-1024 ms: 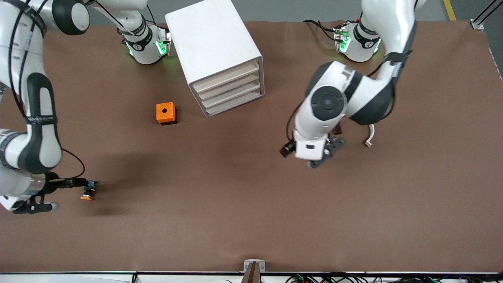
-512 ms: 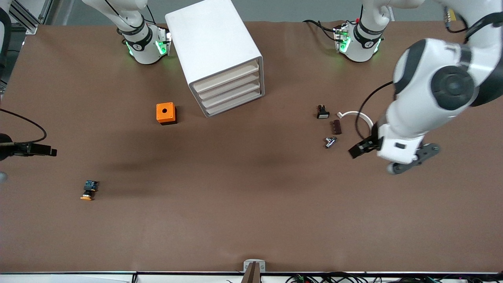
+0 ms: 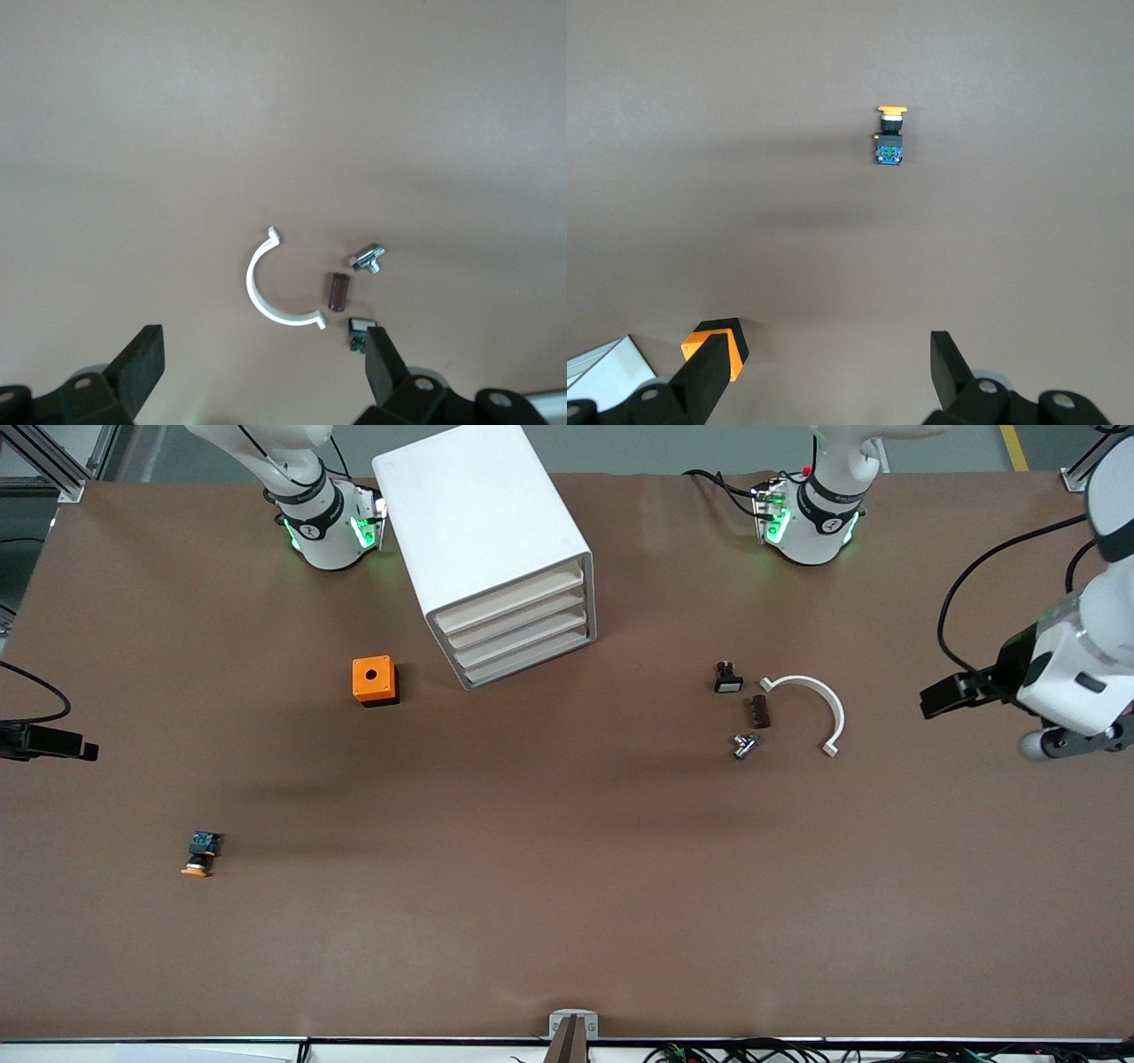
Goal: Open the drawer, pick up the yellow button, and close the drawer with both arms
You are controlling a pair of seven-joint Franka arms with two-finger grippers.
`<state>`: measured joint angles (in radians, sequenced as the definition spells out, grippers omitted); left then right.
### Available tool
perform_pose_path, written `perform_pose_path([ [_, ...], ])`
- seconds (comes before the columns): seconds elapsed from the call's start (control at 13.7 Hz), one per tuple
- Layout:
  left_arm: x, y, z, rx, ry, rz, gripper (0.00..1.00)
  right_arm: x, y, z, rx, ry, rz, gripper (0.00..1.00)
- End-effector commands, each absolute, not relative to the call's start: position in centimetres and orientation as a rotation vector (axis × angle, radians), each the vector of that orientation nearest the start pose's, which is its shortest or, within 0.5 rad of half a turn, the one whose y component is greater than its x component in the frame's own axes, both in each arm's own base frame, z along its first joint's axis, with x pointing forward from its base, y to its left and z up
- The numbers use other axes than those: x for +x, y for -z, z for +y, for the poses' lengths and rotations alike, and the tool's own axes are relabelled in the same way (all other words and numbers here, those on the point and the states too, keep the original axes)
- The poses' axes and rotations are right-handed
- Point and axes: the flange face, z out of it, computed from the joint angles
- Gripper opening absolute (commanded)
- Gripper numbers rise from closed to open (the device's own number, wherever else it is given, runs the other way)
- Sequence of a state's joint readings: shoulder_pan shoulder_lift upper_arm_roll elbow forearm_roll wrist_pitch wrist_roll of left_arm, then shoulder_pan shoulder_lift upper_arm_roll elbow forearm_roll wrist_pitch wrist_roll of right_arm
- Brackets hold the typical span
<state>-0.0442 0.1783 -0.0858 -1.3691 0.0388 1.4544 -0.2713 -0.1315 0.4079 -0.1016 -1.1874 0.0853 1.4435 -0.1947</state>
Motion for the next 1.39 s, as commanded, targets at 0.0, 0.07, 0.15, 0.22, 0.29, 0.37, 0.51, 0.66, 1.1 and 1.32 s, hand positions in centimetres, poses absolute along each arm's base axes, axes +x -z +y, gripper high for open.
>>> perform_pose_path([
  [0.0,55.8,-62.7,-5.9,-3.093,-0.107,-0.076,1.0,62.5,-58.7,-10.6,-3.113,-0.169,0.008,1.0],
  [0.07,54.5,-62.9,-5.3,-3.093,-0.087,-0.075,1.0,61.7,-59.6,-9.1,-3.137,-0.167,-0.028,1.0],
  [0.15,52.8,-62.9,-5.2,-3.09,-0.077,-0.067,1.0,60.6,-60.9,-8.7,-3.143,-0.149,-0.036,1.0],
  [0.22,51.3,-63.1,-5.5,-3.093,-0.047,-0.059,1.0,59.6,-61.6,-8.7,-3.14,-0.151,-0.035,1.0],
  [0.29,50.1,-63.0,-5.6,-3.102,-0.046,-0.055,1.0,58.3,-62.1,-8.6,-3.134,-0.156,-0.035,1.0],
  [0.37,49.4,-63.1,-5.5,-3.102,-0.047,-0.055,1.0,57.1,-62.5,-8.6,-3.131,-0.146,-0.034,1.0],
  [0.51,48.0,-63.0,-6.2,-3.097,-0.045,-0.033,1.0,55.5,-64.0,-8.5,-3.131,-0.115,-0.043,1.0],
  [0.66,47.2,-62.8,-5.9,-3.096,-0.022,-0.043,1.0,54.0,-64.7,-8.4,-3.127,-0.111,-0.051,1.0],
  [1.1,47.8,-63.9,-5.9,-3.11,0.03,-0.025,1.0,51.0,-65.7,-8.1,-3.123,-0.091,-0.058,1.0],
  [1.32,48.1,-63.6,-5.6,-3.137,0.011,-0.042,1.0,50.9,-65.5,-6.2,-3.125,-0.092,-0.11,1.0],
])
